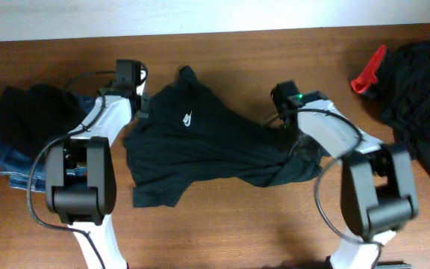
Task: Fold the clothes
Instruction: 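Adjust the t-shirt edges with both grippers to smooth it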
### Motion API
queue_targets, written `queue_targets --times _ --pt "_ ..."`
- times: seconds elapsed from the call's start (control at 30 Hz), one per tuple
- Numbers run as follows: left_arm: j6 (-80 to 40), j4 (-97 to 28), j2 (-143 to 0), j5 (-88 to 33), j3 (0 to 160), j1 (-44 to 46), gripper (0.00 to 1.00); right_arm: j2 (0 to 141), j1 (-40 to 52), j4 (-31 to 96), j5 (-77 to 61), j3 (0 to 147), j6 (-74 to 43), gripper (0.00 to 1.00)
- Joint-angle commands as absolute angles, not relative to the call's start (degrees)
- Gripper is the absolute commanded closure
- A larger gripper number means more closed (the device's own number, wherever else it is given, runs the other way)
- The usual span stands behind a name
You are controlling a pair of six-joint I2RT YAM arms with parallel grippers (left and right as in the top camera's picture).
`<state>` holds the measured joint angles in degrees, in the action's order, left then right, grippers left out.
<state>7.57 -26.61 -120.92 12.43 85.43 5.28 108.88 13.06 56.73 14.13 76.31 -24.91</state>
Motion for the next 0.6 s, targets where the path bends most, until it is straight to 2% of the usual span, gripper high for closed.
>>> queue_targets --times 0.0,0.1,0.2,0.3,0.37,0.43,0.47,0.53,0.57 --pt "7.16 -31.55 -114.59 3.42 89.14 6.85 0.87 100.99 13.02 56.69 7.64 81.01 -20.60 0.32" --pt "7.18 -36.47 -112.68 -2.28 89.14 8.62 0.82 99.22 13.02 56.99 3.55 81.28 -19.86 0.34" --pt "7.20 -40.66 -113.06 -4.93 88.71 10.52 0.81 99.72 13.02 57.19 0.99 81.10 -19.88 0.46" --pt "8.16 -45.93 -113.40 -8.69 87.99 12.78 0.81 100.77 13.02 58.04 -0.34 80.31 -19.88 0.66" --pt "12.84 -50.22 -113.43 -12.49 87.99 15.31 0.80 101.67 13.02 60.40 -2.39 80.03 -17.82 0.67" --pt "13.82 -51.11 -113.43 -11.22 87.99 17.34 0.76 101.86 13.13 61.87 -5.63 79.79 -14.79 0.66" --pt "13.82 -50.76 -113.45 -9.82 87.99 18.11 0.75 101.89 13.13 62.37 -6.92 79.61 -14.79 0.63" --pt "13.78 -48.21 -113.45 -6.72 87.99 19.11 0.72 101.97 13.13 62.83 -8.69 78.94 -14.85 0.52" --pt "13.80 -46.00 -113.45 -6.15 87.99 19.29 0.71 102.02 13.13 62.81 -8.82 78.43 -15.20 0.42"
